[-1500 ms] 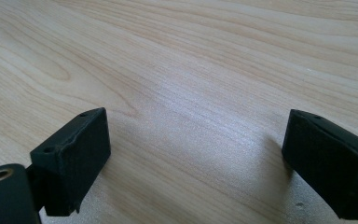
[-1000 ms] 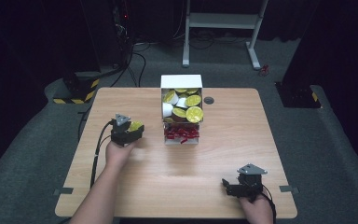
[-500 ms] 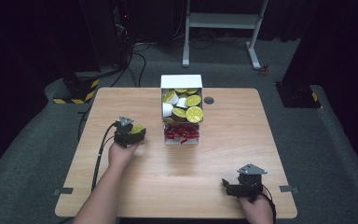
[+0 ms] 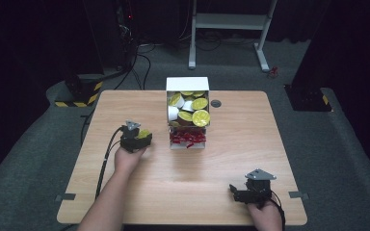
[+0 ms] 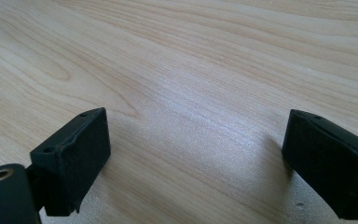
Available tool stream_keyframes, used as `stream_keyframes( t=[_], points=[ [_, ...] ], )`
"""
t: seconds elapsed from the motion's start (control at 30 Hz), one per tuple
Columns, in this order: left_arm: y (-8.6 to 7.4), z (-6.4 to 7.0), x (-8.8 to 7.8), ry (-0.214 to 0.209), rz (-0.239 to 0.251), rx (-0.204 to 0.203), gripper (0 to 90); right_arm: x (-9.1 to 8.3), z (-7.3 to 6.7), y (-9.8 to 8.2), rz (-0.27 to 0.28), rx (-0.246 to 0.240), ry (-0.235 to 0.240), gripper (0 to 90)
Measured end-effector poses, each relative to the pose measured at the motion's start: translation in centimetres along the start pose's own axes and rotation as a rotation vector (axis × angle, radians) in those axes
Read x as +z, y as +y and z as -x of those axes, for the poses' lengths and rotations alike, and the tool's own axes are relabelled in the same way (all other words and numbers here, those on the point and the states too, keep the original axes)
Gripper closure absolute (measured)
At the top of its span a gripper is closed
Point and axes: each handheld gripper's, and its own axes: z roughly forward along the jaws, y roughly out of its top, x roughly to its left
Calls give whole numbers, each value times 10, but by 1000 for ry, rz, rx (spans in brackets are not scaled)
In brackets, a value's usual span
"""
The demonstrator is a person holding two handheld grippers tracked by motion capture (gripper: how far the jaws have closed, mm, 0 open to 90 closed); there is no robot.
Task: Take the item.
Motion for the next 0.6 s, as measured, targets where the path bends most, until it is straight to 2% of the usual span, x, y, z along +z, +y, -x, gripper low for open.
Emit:
stream_keyframes(
  t=[0.07,0.2,0.43,0.47,0.5,0.6],
  points=[
    [1,-1,-1,-4,5,-13,297,0,0,0,0,0,0,76],
    [4,-3,-5,-1,27,-41,204,0,0,0,0,0,0,76],
    [6,-8,-11,-26,26,-53,177,0,0,0,0,1,1,76],
    [6,-11,-14,-59,32,-61,179,0,0,0,0,1,0,76],
    [6,-11,-14,-59,32,-61,179,0,0,0,0,1,0,76],
    [6,-8,-20,-72,18,-25,179,0,0,0,0,0,1,76]
  ],
)
